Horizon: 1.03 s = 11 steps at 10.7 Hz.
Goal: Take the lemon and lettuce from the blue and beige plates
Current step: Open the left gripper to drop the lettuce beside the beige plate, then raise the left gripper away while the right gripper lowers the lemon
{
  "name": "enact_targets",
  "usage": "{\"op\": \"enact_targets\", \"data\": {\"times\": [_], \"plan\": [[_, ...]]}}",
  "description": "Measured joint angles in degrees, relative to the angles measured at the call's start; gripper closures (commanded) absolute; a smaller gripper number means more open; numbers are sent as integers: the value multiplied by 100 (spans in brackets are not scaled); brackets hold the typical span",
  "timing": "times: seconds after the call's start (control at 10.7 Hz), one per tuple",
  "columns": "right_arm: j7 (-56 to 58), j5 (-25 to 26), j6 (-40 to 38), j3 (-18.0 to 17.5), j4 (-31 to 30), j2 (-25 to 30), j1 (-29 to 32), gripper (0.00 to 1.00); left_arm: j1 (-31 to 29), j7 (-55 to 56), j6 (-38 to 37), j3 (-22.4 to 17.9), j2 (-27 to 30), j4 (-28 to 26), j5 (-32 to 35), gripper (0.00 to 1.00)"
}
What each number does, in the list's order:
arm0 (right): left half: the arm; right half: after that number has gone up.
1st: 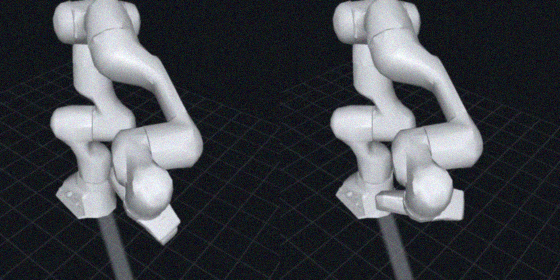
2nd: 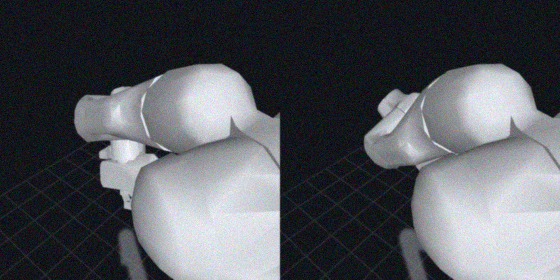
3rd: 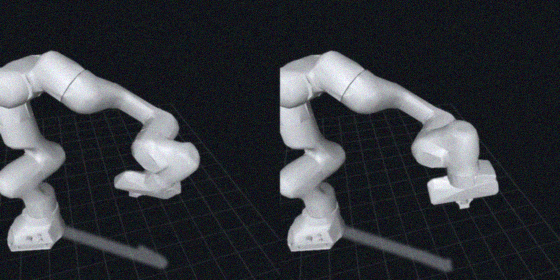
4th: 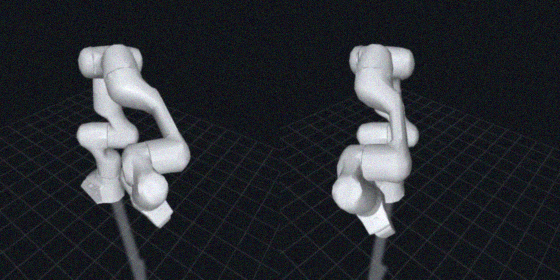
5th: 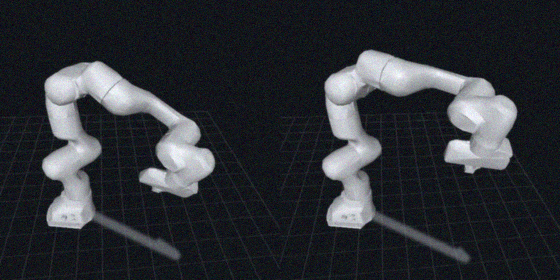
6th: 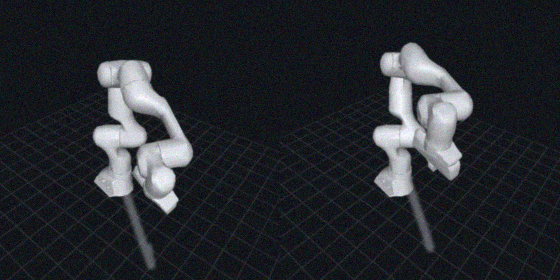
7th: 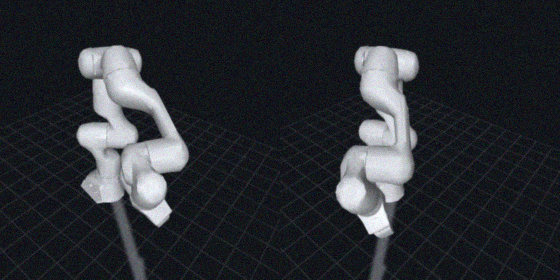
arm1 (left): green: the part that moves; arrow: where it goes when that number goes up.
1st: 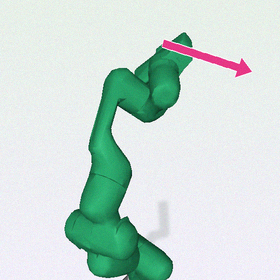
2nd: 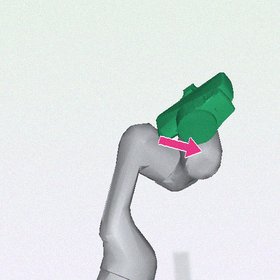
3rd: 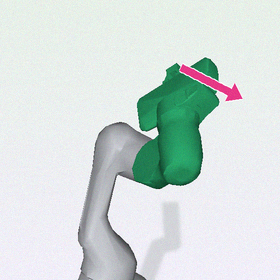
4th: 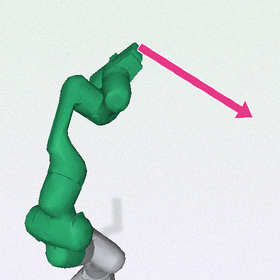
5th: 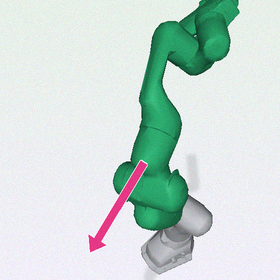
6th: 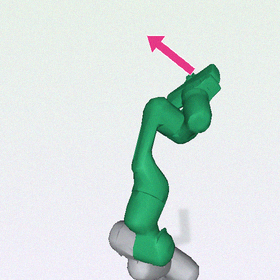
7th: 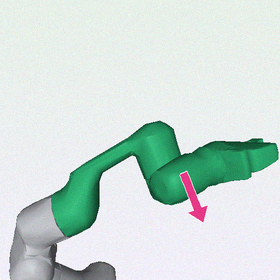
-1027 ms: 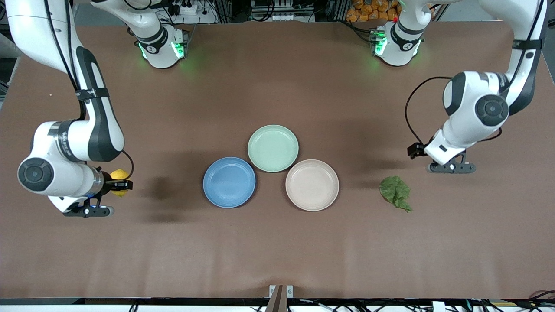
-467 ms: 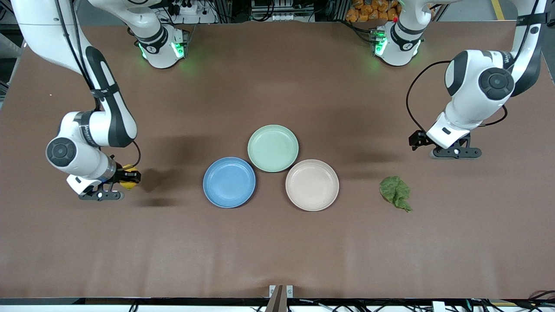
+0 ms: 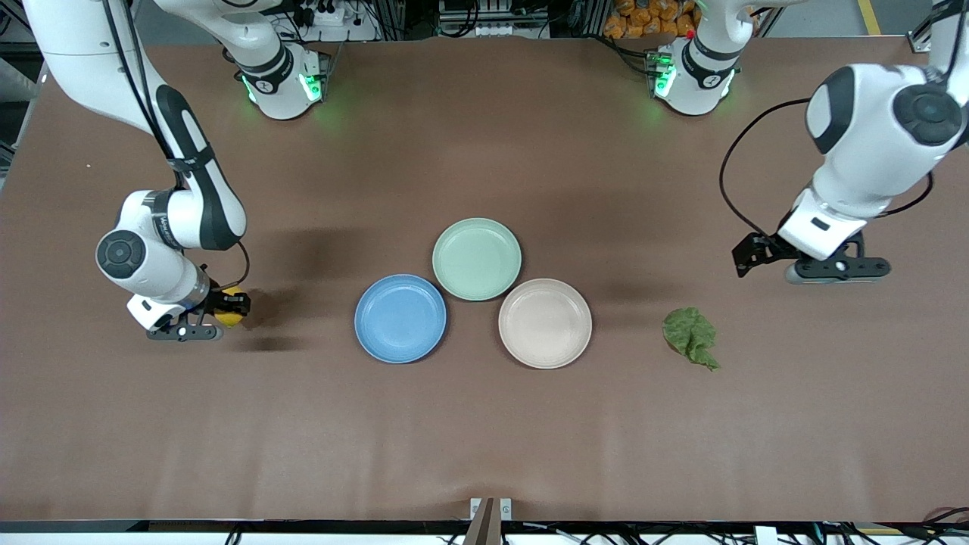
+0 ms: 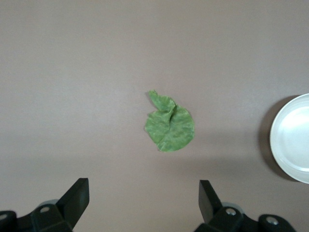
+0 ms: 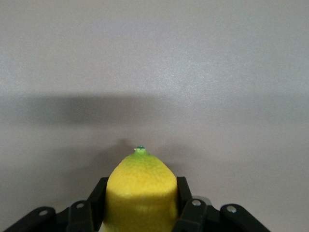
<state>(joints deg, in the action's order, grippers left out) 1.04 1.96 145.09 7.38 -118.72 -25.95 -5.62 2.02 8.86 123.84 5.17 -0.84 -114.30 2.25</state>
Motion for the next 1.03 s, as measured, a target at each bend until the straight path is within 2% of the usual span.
{"op": "enact_targets", "data": {"times": [0.37, 0.47, 0.56, 0.84, 1.03], "plan": [[21, -1, 491, -5, -374, -21, -1, 86, -104, 20, -1296, -48, 42, 1146, -220, 0], [23, -1, 569, -6, -419, -17, -2, 50, -147, 21, -1569, -58, 61, 1401, -317, 0], [23, -1, 578, -8, -420, -18, -3, 1, -164, 26, -1792, -59, 101, 1620, -359, 0], [23, -2, 597, -14, -400, -7, -6, 0, -156, 34, -2227, -24, 251, 2102, -367, 0], [23, -2, 228, -26, -222, 128, -31, 0, -134, 37, -2492, 12, 263, 2326, -367, 0]]}}
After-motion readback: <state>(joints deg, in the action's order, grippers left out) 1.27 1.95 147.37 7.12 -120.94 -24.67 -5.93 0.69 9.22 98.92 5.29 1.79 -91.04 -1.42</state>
